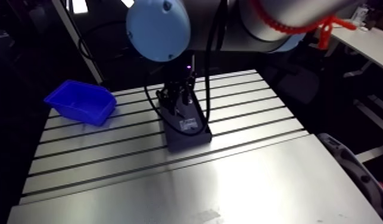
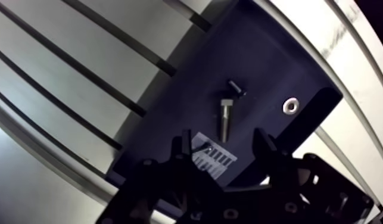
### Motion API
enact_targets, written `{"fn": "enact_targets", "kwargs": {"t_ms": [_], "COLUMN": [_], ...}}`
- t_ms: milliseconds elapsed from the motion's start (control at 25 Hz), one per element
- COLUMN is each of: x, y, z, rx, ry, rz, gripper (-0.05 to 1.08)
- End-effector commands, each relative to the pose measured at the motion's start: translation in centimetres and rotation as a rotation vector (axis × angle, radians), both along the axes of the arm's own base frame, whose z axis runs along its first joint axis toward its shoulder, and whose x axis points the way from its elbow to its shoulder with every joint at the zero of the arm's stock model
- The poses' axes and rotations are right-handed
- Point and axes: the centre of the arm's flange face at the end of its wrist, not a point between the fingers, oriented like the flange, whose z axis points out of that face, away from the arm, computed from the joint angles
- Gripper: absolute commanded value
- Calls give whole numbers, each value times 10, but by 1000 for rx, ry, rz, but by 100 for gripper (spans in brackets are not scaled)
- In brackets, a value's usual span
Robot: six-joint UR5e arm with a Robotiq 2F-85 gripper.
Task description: Pick up the M10 bolt from the tray and put it into the blue bin.
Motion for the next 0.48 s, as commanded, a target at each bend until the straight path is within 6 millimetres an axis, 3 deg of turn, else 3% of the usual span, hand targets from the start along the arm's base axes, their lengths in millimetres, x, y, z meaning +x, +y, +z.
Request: {"fn": "enact_targets", "kwargs": {"t_ms": [40,480], "x": [1,-2], "y": [0,4], "z": [-3,-15], "rx": [1,1], "ry": [4,1], "rz": [-1,-5], "gripper": [41,43]}}
